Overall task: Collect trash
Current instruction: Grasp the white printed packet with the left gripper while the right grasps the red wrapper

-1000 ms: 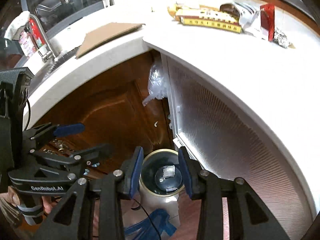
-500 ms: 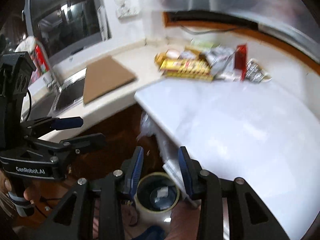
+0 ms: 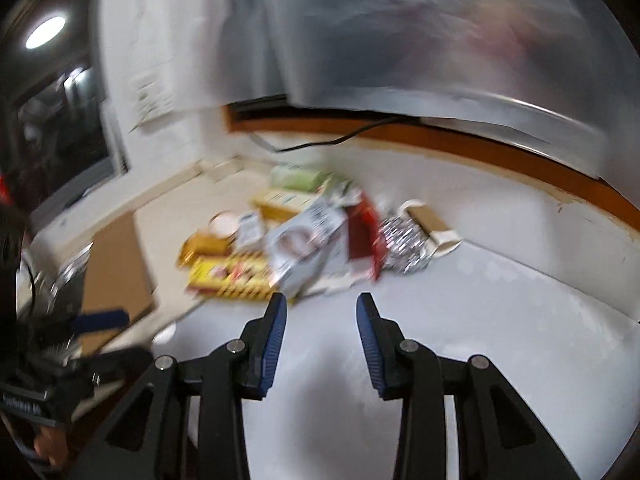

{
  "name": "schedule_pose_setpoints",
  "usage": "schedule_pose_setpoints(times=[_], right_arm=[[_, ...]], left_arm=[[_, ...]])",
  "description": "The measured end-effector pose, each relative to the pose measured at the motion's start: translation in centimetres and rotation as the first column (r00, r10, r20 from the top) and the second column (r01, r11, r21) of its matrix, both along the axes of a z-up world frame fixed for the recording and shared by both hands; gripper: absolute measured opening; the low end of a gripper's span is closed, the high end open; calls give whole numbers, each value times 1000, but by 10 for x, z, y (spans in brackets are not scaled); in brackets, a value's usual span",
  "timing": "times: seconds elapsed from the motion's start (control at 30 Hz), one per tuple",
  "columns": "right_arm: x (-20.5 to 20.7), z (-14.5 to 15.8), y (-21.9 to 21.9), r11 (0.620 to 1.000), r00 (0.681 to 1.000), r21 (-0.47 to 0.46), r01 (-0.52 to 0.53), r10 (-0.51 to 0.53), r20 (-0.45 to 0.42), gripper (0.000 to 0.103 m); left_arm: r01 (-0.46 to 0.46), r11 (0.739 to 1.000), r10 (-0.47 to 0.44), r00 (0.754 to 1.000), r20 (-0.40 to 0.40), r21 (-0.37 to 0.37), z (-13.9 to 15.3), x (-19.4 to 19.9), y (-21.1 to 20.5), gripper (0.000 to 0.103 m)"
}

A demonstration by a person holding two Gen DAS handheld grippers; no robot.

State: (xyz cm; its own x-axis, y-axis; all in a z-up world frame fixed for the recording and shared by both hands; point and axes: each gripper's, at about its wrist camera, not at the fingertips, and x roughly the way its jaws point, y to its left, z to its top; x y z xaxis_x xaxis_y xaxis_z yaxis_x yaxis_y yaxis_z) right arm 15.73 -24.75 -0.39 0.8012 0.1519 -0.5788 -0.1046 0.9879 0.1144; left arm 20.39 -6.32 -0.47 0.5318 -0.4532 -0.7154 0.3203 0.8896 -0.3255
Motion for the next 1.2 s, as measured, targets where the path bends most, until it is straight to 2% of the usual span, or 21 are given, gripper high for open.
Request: schedule_pose_setpoints(times=[0.23, 0.4, 0.63, 0.7, 0.77, 0.8, 0.9, 0.97, 1.03, 1.1, 1.13, 1.2], right_arm=[[61, -14, -15, 997, 997, -19, 72, -72, -14, 37], [85, -31, -15, 995, 995, -40, 89, -91, -43, 37], [111, -44, -13, 993, 993, -57, 105, -108, -50, 36], [118, -46, -11, 992, 993, -71, 108, -112, -47, 33], [123, -47, -9, 991, 992, -83, 109, -114, -48, 23], [126, -48, -8, 990, 992, -89, 110, -115, -48, 20], [131, -49, -6, 987, 992, -111, 113, -119, -43, 9], [131, -50, -5, 986, 992, -122, 114, -118, -33, 3], [128, -50, -4, 987, 993, -122, 109, -113, -21, 2], [124, -49, -8, 988, 993, -100, 115, -117, -11, 1], [121, -47, -11, 988, 992, -89, 124, -125, -4, 1], [115, -43, -19, 989, 991, -52, 137, -137, 12, 0]], left_arm=[[-19, 999, 18, 999, -28, -42, -21, 60, -17, 83], [-45, 993, 39, 997, -60, -109, -31, 91, -20, 78], [-63, 985, 44, 992, -122, -158, -46, 121, -31, 73], [-64, 982, 40, 990, -137, -175, -50, 125, -36, 73], [-63, 980, 35, 988, -148, -190, -53, 129, -42, 72], [-63, 979, 34, 988, -150, -193, -54, 130, -44, 70], [-56, 980, 25, 986, -165, -190, -58, 137, -54, 58], [-51, 977, 13, 983, -183, -207, -61, 142, -60, 41], [-54, 975, 13, 982, -187, -214, -63, 145, -65, 35], [-44, 971, 5, 987, -163, -235, -59, 144, -67, 25], [-32, 967, -5, 990, -143, -254, -55, 142, -69, 11], [-24, 967, -3, 994, -108, -255, -46, 137, -71, 9]])
